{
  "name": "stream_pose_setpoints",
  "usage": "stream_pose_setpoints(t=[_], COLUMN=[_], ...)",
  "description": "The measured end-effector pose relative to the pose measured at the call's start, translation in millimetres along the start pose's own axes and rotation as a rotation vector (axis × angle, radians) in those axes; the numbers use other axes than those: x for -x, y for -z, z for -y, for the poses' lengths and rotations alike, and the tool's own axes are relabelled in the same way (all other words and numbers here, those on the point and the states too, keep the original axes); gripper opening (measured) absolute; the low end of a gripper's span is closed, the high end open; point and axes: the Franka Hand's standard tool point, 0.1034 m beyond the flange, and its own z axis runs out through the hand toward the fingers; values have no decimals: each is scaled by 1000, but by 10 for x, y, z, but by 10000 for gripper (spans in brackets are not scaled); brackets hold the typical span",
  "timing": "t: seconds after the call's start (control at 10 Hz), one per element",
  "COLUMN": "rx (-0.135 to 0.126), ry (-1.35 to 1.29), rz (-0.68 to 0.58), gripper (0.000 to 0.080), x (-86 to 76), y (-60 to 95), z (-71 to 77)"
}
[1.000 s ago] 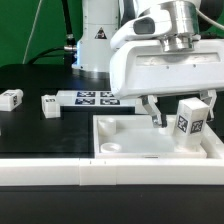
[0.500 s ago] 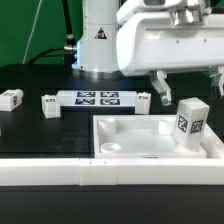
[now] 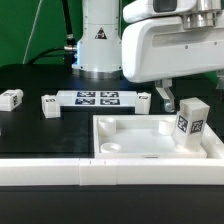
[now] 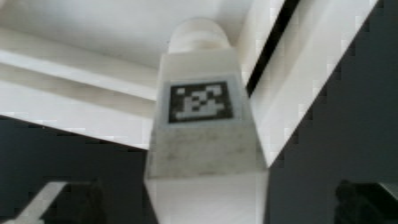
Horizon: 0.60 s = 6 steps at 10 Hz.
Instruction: Assemble one leg
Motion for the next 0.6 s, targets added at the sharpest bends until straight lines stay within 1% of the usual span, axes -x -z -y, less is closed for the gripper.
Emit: stream_pose_setpoints(t=[0.1,0.2,0.3,0.4,0.5,0.6], rx=[-23,-43,-61,-76,-66,-67], ry=[-4,-1,-1,4,8,8], rz=[105,181,242,277,237,242], gripper=[649,649,649,649,649,607], x=[13,-9,-4,-3,-26,-13], y=[4,6,-15,-47,-73,-75], z=[25,38,45,44,16,22])
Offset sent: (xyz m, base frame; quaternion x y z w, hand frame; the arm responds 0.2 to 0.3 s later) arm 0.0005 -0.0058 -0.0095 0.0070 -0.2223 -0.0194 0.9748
